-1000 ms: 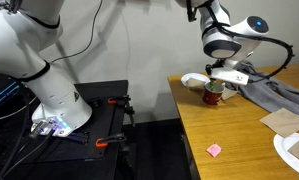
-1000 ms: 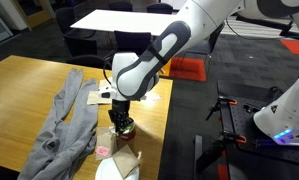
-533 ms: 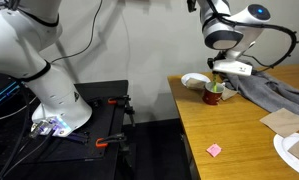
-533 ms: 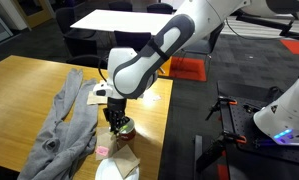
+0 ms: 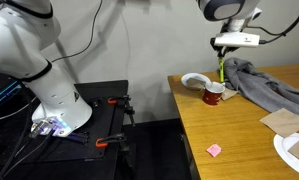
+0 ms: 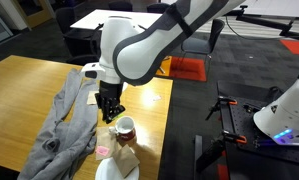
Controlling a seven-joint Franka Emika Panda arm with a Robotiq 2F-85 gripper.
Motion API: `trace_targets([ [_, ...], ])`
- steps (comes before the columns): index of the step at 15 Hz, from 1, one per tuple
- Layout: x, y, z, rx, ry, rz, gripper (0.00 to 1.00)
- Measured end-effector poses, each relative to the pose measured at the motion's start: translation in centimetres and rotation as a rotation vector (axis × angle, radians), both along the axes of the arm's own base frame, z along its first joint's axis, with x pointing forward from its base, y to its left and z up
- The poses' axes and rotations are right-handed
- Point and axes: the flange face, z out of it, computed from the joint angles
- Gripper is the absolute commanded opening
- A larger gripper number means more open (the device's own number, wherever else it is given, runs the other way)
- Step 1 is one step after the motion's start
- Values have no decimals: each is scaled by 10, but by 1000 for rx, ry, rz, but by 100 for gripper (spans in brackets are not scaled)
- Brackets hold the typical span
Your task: Put the marker on the table
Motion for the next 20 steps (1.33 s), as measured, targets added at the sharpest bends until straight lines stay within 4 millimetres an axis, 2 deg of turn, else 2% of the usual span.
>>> trace_targets([
  [5,-21,-20,52,-36,-12,-142,5],
  [8,-36,-44,73,-47,2,-266,5],
  [10,-46,-60,79,-51,19,-346,5],
  [14,-66,-92,76,-54,76,-508,5],
  [20,-86,-132,52,-57,177,-722,5],
])
